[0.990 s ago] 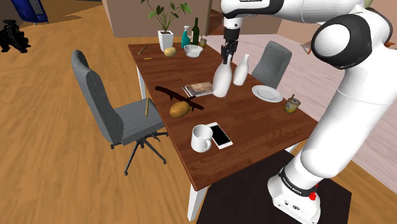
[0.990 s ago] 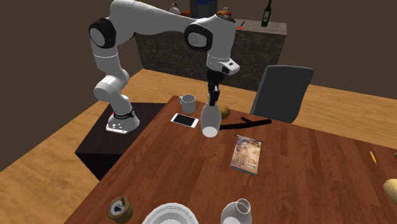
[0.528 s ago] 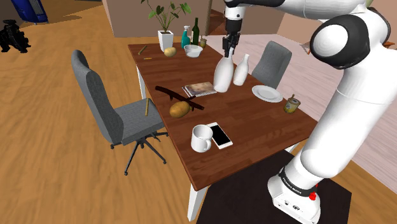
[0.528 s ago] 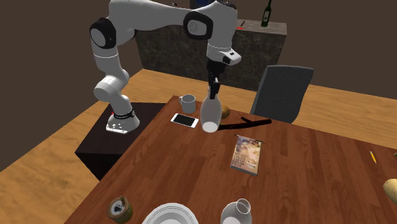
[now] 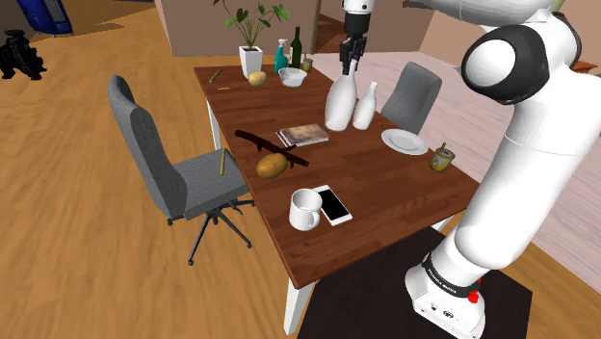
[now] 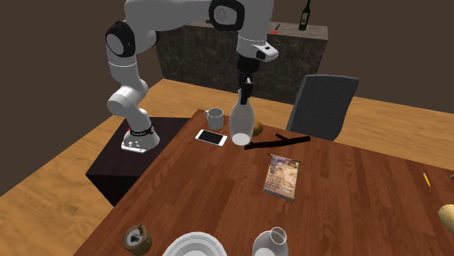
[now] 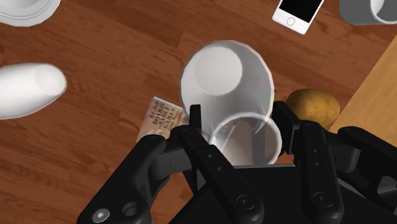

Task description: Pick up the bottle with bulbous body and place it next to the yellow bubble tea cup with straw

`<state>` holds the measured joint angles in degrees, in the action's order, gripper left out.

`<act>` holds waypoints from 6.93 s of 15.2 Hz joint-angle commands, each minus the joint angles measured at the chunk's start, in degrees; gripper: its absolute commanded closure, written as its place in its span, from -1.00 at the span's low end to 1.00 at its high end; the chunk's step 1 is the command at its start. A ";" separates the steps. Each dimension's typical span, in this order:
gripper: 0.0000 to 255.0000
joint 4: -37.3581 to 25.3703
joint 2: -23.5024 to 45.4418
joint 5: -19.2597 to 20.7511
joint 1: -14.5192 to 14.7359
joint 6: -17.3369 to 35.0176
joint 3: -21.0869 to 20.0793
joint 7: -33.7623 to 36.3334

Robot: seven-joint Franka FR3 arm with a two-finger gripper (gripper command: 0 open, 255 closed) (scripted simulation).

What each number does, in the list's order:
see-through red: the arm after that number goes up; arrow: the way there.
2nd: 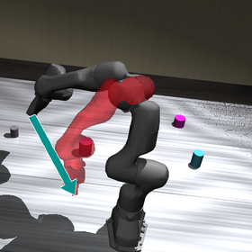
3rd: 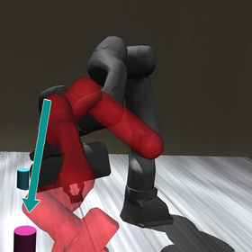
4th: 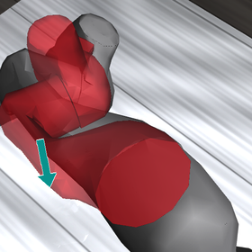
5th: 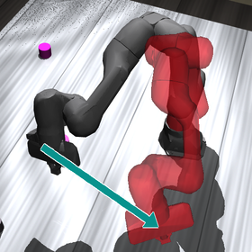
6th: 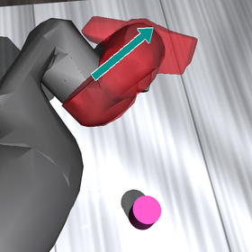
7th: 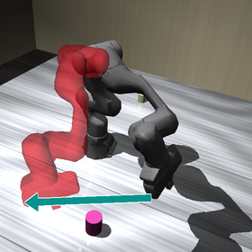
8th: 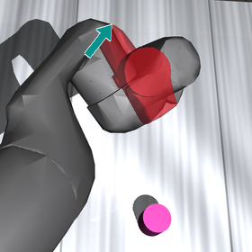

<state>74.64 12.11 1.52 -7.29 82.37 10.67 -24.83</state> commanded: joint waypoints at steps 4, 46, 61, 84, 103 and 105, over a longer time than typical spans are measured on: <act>1.00 -6.76 2.03 -0.35 -0.36 -4.73 0.11 -0.47; 1.00 3.22 -20.77 10.36 -19.66 -10.49 30.53 -53.64; 1.00 17.82 -26.57 13.64 -20.90 -0.41 30.29 -52.51; 1.00 39.77 -31.91 17.19 -22.37 16.70 30.46 -48.14; 1.00 52.62 -29.85 18.07 -22.75 31.45 33.70 -47.07; 1.00 53.74 -29.28 18.00 -22.70 33.09 34.16 -47.10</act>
<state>127.98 -17.77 19.75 -30.13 114.45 44.49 -71.83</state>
